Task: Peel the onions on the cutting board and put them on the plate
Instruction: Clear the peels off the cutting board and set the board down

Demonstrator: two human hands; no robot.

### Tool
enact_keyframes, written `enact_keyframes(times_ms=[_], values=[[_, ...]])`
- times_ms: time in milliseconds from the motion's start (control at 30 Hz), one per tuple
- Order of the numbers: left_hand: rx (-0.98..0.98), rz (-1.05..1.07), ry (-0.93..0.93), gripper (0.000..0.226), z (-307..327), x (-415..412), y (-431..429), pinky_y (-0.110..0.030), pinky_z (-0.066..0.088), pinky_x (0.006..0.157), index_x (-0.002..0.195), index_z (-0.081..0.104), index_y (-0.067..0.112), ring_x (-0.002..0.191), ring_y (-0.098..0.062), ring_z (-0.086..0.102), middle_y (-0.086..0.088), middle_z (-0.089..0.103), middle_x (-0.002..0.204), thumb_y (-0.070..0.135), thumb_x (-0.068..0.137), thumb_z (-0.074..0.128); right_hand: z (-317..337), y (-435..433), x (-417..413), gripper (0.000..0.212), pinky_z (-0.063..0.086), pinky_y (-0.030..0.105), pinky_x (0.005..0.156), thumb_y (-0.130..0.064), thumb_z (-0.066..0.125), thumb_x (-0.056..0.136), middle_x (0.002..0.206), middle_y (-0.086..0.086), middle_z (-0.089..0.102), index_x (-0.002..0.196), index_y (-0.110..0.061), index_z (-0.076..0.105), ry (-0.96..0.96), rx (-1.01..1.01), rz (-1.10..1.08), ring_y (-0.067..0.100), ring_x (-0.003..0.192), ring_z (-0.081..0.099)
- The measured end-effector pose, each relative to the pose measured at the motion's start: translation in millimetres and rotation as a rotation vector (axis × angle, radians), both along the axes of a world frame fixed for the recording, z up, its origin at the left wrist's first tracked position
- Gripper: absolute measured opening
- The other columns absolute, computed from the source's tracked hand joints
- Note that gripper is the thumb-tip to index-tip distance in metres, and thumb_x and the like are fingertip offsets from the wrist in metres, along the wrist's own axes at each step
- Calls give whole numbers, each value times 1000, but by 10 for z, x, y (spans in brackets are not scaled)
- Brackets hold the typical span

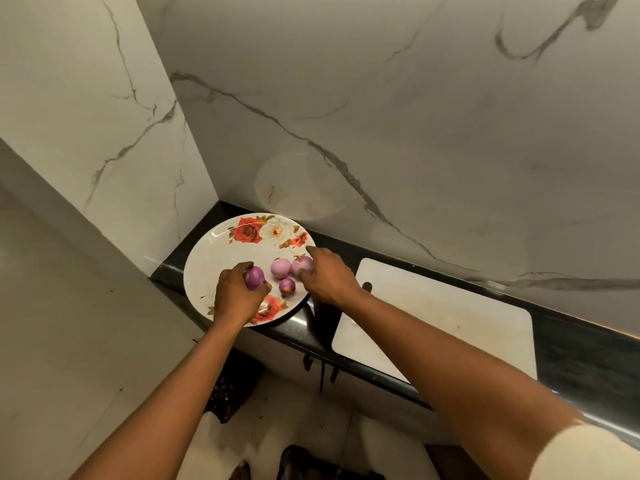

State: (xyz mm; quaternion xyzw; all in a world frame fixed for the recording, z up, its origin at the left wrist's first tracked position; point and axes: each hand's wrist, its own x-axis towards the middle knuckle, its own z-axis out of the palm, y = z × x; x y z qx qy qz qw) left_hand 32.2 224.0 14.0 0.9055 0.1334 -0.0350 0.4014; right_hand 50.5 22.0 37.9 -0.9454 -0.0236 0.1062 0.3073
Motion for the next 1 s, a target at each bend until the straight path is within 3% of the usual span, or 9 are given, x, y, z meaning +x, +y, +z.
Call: enact_keyframes(times_ms=[233,500,600,700,800,867,1000], values=[[-23,22,-68,49,-163,32,91,-49,52,105,138,62,19,120,-34,64,-12,62,131,22,93,80,-192,103,147,52,52,46,99,-42,58,99,137,11,48,145,-18,51,66,-195,54,30,125,51],[-61,-22,-157,45,-39,-142,153,-45,60,96,137,62,26,113,-28,68,-6,62,132,23,95,77,-174,14,66,54,57,48,90,-32,73,90,131,7,58,134,-20,43,-7,-52,21,26,115,60],[-103,-129,-223,46,115,-245,16,-38,59,98,137,63,26,115,-20,66,-2,61,133,21,94,79,-87,-181,-97,50,59,48,85,-26,76,87,131,1,55,124,-25,43,-91,77,-62,24,107,63],[-132,-275,-243,51,249,-323,-236,-32,56,99,139,62,27,116,-14,64,3,60,134,20,93,80,-16,-528,-333,53,58,47,89,-24,77,86,135,0,53,130,-28,47,-188,98,-124,26,108,64],[-178,-389,-198,58,324,-381,-596,-17,53,90,144,57,29,110,-10,66,6,60,131,18,92,81,-27,-1017,-674,51,57,33,91,-17,79,85,129,-6,53,130,-30,58,-240,102,-159,19,109,62],[-192,-462,-141,59,338,-421,-872,-16,53,88,144,56,32,110,-9,67,7,63,128,20,92,80,-61,-1346,-944,49,53,26,87,-15,80,86,126,-9,56,127,-33,62,-246,59,-187,14,108,61],[-128,-649,-62,47,256,-492,-1370,-18,54,89,134,60,30,108,-6,67,8,64,129,24,91,78,-142,-1786,-1400,42,50,24,84,-21,72,92,128,-13,66,129,-38,62,-190,-109,-205,15,111,64]])
